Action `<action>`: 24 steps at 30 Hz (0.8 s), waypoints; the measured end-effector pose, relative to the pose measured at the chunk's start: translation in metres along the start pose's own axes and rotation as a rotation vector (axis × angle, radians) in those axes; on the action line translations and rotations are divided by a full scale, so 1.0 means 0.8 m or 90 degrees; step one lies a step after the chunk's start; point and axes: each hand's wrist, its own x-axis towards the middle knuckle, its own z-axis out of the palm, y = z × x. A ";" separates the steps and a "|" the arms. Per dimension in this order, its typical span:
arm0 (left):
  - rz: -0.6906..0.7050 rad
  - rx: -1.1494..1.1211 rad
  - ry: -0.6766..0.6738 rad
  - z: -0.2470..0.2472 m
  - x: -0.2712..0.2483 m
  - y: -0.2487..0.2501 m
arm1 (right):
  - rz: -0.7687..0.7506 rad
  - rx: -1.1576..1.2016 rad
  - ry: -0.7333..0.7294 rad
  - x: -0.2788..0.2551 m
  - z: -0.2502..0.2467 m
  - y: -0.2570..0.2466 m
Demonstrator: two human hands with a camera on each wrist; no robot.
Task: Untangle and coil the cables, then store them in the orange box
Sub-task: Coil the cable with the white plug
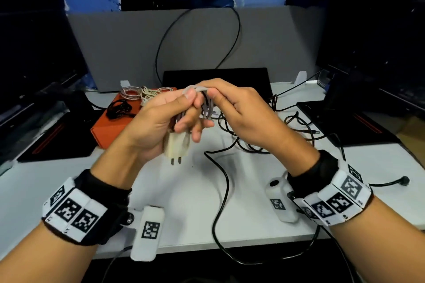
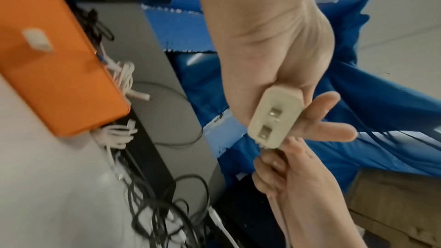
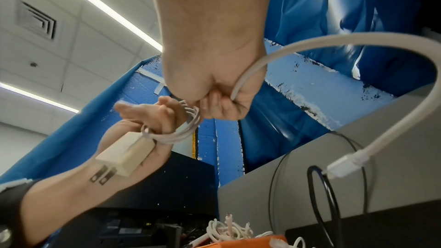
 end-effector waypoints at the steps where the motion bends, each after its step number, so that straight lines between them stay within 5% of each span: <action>1: 0.004 -0.064 0.008 0.005 0.000 -0.003 | 0.005 0.002 0.005 0.000 0.001 -0.002; 5: -0.023 -0.209 -0.012 0.010 0.001 -0.013 | 0.034 -0.026 0.004 -0.002 -0.003 -0.006; 18: 0.024 -0.223 -0.047 0.005 -0.005 0.016 | 0.068 0.090 -0.031 -0.001 -0.009 -0.012; 22: 0.134 -0.150 0.111 -0.001 -0.003 0.034 | 0.105 -0.016 -0.173 -0.005 0.002 -0.008; 24: 0.189 0.004 0.220 -0.001 -0.001 0.033 | 0.087 -0.045 -0.254 -0.010 0.011 -0.020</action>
